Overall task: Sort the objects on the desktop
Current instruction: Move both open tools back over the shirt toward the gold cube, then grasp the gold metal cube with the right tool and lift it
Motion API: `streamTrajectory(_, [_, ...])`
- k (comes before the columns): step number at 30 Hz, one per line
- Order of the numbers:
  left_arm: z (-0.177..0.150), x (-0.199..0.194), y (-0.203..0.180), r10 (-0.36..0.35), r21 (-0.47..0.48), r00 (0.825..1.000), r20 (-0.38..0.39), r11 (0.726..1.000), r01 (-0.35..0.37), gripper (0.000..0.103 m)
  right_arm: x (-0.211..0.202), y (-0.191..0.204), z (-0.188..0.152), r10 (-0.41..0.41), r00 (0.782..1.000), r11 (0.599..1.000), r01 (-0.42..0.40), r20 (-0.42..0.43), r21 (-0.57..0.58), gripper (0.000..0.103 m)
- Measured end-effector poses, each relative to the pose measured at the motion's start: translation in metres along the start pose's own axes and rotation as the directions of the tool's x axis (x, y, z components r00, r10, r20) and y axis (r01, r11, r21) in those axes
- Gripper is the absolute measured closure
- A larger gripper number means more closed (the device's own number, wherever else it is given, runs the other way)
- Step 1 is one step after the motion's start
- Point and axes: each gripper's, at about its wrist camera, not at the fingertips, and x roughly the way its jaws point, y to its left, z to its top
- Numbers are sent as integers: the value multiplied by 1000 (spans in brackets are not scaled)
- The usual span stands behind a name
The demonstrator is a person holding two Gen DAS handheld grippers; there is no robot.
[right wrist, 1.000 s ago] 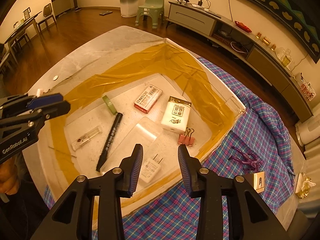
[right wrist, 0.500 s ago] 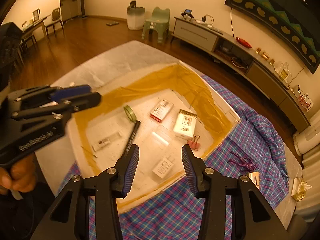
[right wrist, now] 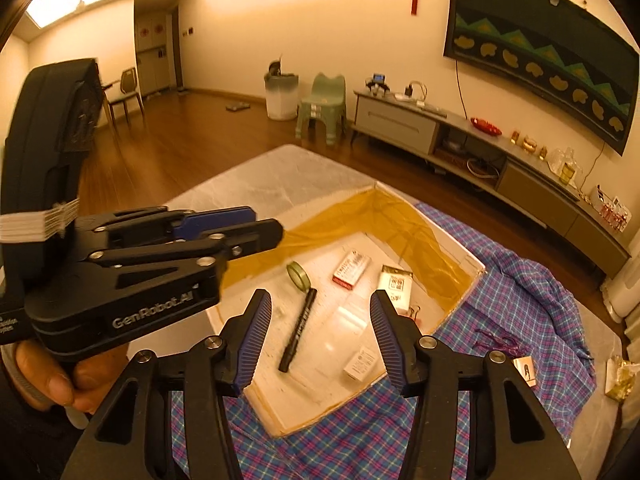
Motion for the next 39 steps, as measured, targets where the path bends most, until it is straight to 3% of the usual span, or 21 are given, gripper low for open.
streamTrajectory(12, [1, -10, -36, -84, 34, 994, 65, 996, 82, 74, -25, -21, -33, 46, 986, 994, -62, 161, 92, 43])
streamTrajectory(19, [-8, 6, -86, -144, 117, 989, 31, 983, 140, 71, -51, -81, -63, -35, 974, 974, -16, 223, 225, 40])
streamTrajectory(26, [-23, 41, -132, -167, 179, 984, -63, 968, 176, 69, -51, -158, -98, -173, 976, 920, 112, 133, 376, 39])
streamTrajectory(29, [-32, 55, -145, -163, 188, 981, -106, 965, 181, 62, -44, -181, -114, -204, 975, 897, 151, 86, 415, 38])
streamTrajectory(33, [-41, 80, -159, -136, 195, 977, -165, 966, 168, 60, -27, -202, -127, -229, 973, 892, 198, 28, 407, 30])
streamTrajectory(39, [-48, 112, -170, -104, 201, 970, -220, 968, 149, 60, 26, -229, -131, -235, 969, 912, 248, -79, 327, 28])
